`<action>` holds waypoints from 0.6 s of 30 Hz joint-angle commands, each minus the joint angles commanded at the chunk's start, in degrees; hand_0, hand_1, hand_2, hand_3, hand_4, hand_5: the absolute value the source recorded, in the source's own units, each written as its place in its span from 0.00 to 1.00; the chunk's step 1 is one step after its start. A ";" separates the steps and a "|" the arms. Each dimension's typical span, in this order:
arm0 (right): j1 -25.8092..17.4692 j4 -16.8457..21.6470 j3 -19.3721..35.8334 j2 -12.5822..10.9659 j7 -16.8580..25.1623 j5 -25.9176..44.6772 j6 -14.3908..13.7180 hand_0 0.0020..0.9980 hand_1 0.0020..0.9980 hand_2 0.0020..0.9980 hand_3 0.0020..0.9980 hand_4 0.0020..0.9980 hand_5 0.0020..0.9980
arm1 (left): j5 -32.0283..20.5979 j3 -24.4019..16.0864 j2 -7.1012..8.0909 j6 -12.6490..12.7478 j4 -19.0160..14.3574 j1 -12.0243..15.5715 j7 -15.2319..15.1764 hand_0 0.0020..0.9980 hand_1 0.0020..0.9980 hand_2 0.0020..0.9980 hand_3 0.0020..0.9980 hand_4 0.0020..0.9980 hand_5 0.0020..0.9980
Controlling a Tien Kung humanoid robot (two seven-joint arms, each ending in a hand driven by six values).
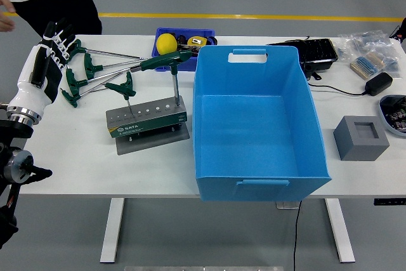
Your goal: Lift tool from toolbox,place it in box,lift tool from toolbox,place it in box
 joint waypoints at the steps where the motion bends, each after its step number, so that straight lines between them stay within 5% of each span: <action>1: 0.00 0.00 0.00 0.00 0.00 0.01 0.00 0.73 0.70 0.76 0.56 0.79 0.72 | 0.05 -0.01 0.00 0.00 0.00 0.01 -0.01 1.00 1.00 1.00 1.00 1.00 0.91; 18: -0.09 -0.04 0.24 0.09 -0.15 -0.24 -0.08 0.73 0.70 0.76 0.57 0.79 0.72 | 7.92 -0.03 0.32 0.87 -1.46 -0.49 -0.48 1.00 1.00 1.00 1.00 1.00 0.86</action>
